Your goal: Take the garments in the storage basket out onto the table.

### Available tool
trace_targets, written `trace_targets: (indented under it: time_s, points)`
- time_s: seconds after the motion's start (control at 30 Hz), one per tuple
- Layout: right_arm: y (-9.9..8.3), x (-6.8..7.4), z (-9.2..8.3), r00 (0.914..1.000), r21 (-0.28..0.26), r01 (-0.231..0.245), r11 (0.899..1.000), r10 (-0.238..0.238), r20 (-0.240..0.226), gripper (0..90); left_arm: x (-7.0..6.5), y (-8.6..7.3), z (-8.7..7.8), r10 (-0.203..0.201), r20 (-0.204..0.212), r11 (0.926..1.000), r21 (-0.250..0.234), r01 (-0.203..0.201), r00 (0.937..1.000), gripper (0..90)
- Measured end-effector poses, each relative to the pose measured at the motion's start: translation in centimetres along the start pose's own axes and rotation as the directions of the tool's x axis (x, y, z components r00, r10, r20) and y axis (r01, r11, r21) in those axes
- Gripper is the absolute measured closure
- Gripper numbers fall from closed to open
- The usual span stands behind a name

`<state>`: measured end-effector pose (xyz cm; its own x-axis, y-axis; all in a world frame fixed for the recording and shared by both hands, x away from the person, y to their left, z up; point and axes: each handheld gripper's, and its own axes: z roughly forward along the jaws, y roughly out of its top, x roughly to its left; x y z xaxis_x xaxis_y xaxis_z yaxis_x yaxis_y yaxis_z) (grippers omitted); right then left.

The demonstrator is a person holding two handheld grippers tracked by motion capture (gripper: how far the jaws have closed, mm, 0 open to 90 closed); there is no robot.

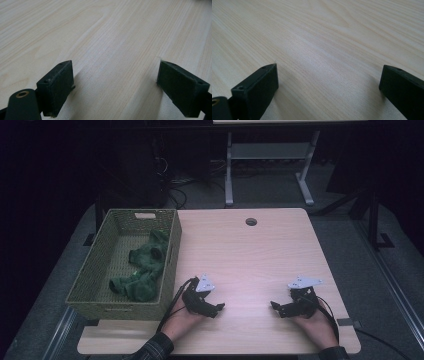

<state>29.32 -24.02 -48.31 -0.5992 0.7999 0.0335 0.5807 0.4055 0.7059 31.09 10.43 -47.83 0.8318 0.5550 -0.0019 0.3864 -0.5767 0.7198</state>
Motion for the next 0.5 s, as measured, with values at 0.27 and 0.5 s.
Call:
trace_targets:
  time_s: [0.27,0.5]
  points:
    - [0.05,-0.01,0.02,1.0,0.002,0.002,1.0,-0.002,-0.007,1.8,-0.01,-0.02,-0.06,0.014,0.006,0.9999,0.001,-0.014,0.9999,13.2]
    - [0.08,0.02,0.05,1.0,0.003,0.001,1.0,-0.001,-0.008,1.8,0.11,-0.13,-0.22,0.015,0.011,0.9999,0.002,-0.015,0.9998,13.2]
